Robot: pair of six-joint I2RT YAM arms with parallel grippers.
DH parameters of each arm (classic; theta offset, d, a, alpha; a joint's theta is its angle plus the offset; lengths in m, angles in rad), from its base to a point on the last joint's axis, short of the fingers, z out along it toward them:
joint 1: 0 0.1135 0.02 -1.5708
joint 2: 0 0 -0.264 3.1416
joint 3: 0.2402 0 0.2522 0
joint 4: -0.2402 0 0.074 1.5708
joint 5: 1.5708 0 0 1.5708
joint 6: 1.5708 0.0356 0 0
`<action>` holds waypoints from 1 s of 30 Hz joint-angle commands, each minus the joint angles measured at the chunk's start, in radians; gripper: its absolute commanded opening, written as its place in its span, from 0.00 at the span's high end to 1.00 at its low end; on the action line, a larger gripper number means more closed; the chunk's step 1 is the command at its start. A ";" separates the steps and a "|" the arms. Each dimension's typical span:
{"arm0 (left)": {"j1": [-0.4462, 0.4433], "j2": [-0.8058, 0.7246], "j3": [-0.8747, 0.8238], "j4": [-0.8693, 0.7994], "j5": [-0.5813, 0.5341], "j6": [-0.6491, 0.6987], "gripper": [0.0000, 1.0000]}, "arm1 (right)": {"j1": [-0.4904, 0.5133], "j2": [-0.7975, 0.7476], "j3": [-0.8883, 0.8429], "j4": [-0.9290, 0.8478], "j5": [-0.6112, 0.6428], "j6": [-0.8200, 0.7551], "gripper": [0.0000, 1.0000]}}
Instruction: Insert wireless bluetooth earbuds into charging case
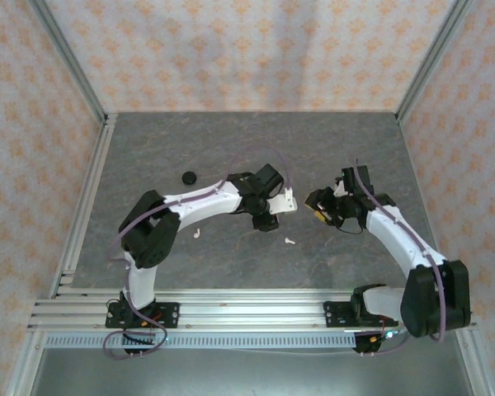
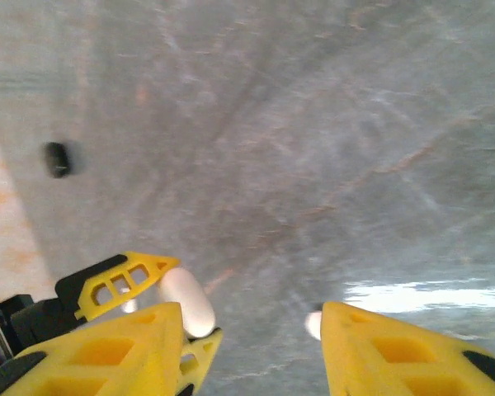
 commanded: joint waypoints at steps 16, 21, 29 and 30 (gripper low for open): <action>0.006 -0.390 -0.107 0.125 0.076 -0.154 0.64 | 0.212 -0.127 0.047 0.265 -0.261 0.110 0.49; 0.005 -0.421 -0.116 0.125 0.077 -0.154 0.64 | 0.253 -0.121 0.063 0.239 -0.248 0.088 0.49; 0.004 -0.444 -0.131 0.127 0.073 -0.159 0.63 | 0.283 -0.093 0.106 0.197 -0.261 0.057 0.50; 0.003 -0.447 -0.132 0.128 0.071 -0.159 0.63 | 0.286 -0.090 0.111 0.187 -0.261 0.049 0.51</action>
